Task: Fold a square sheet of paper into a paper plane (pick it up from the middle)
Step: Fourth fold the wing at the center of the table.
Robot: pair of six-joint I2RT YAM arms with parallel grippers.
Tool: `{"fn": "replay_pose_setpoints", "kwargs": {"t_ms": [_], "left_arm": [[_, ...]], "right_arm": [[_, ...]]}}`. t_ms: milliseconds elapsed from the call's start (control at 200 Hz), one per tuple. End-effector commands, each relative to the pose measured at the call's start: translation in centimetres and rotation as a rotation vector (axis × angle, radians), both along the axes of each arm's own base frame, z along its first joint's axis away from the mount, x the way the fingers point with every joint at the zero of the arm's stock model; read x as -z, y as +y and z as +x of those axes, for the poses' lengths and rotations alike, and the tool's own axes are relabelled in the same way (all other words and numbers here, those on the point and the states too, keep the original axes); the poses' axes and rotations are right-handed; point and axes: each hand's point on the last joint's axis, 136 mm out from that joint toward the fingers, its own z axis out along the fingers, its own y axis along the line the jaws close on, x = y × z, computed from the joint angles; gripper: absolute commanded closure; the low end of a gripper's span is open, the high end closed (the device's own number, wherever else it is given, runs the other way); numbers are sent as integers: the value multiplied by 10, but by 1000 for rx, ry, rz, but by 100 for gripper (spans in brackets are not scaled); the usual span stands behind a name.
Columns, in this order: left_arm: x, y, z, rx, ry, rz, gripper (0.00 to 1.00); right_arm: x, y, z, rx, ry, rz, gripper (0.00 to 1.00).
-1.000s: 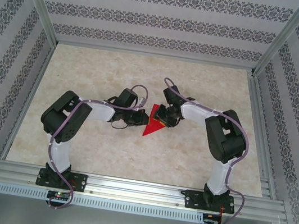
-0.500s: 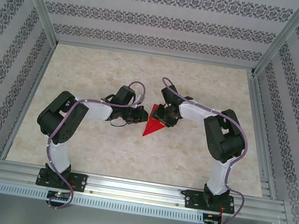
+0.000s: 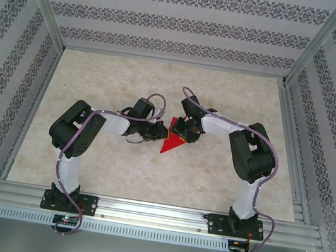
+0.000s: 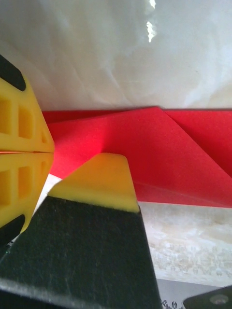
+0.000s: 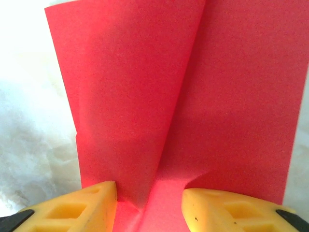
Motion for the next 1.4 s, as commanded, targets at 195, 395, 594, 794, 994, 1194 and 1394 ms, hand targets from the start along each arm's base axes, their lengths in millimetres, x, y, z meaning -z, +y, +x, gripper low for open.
{"fn": "replay_pose_setpoints", "kwargs": {"t_ms": [195, 395, 594, 794, 994, 1194, 1394], "left_arm": [[-1, -14, 5, 27, -13, -26, 91], [5, -13, 4, 34, -6, -5, 91], [13, -12, 3, 36, 14, 14, 91], [22, -9, -2, 41, 41, 39, 92], [37, -2, -9, 34, 83, 89, 92], [54, 6, -17, 27, 133, 154, 92], [66, 16, -22, 23, 166, 220, 93]], "right_arm": [[122, -74, -111, -21, 403, -336, 55], [122, -74, -111, -23, 405, -335, 55], [123, -74, -112, -22, 407, -335, 55], [123, -74, -112, -23, 407, -336, 55], [120, -73, -112, -21, 402, -330, 55], [97, -61, -97, -17, 345, -276, 55], [33, -34, -55, -22, 170, -132, 53]]}}
